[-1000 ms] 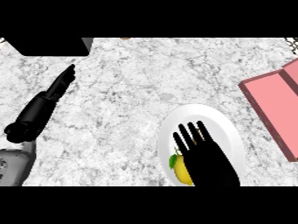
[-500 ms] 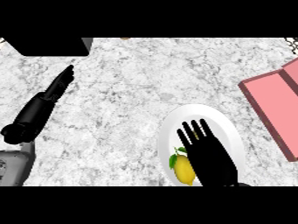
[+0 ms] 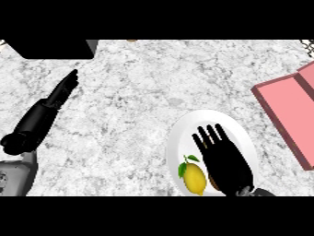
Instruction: Pick the pear from the plate and place it in the cardboard box
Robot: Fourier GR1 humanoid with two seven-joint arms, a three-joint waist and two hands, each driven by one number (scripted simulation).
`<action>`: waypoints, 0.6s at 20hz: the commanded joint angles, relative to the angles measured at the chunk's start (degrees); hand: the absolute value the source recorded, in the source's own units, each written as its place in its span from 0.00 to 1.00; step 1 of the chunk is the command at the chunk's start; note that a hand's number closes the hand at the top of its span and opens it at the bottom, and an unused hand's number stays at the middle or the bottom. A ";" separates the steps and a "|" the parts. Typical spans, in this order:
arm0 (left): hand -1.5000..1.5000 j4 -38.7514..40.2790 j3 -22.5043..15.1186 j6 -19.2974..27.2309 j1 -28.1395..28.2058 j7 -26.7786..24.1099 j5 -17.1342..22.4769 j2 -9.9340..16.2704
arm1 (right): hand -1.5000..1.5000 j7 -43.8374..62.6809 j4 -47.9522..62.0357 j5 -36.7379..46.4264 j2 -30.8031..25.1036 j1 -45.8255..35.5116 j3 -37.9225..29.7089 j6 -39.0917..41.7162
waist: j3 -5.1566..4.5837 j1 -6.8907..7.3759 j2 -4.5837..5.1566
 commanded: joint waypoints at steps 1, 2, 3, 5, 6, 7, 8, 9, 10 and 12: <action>0.50 4.21 2.13 -1.57 -2.79 -1.38 -0.19 0.14 | 1.00 -4.47 2.32 2.34 0.06 0.54 0.44 -1.99 | 0.00 -0.15 0.04; 0.50 -2.53 -0.65 0.13 -1.43 4.71 -0.96 -1.54 | 1.00 -5.86 -0.14 1.80 -0.64 -0.06 1.68 -1.37 | 0.01 0.01 -0.04; 0.50 -1.57 -0.10 -0.27 2.05 -0.22 -1.42 -0.83 | 1.00 -9.79 4.94 1.69 -1.94 -1.15 1.09 -5.53 | 0.01 0.28 0.03; 0.50 4.09 1.08 -1.20 -1.70 -2.46 -1.34 -0.60 | 1.00 -8.97 4.66 4.30 1.49 -2.65 3.18 -7.14 | 0.00 -0.03 0.10; 0.50 -1.59 1.93 -2.09 -1.09 2.23 0.29 0.17 | 1.00 -12.52 6.36 3.80 -2.09 -2.63 -0.55 -10.38 | 0.02 0.14 0.02; 0.50 3.17 0.87 -0.27 -3.41 0.27 -1.66 -1.80 | 1.00 -12.51 8.11 6.03 -0.79 -2.62 1.91 -12.97 | 0.01 -0.06 0.10; 0.50 3.35 1.31 -1.13 -1.48 -0.68 -1.72 -1.33 | 1.00 -13.45 7.70 5.92 -0.35 -2.44 0.65 -12.84 | 0.01 -0.02 0.06; 0.50 3.53 1.19 -0.41 -5.50 1.90 -1.66 -1.98 | 1.00 -14.40 8.62 7.13 -1.46 -1.83 1.50 -16.51 | 0.02 -0.15 0.08; 0.50 1.46 0.05 -0.27 0.54 -1.02 -3.06 -2.34 | 1.00 -15.14 7.53 6.99 -0.63 -3.81 -0.03 -13.70 | 0.00 0.12 0.02; 0.50 0.38 2.50 -2.51 -3.55 2.35 -0.35 -0.03 | 1.00 -11.41 8.57 3.43 5.95 -5.98 -4.06 -10.73 | 0.02 0.31 0.05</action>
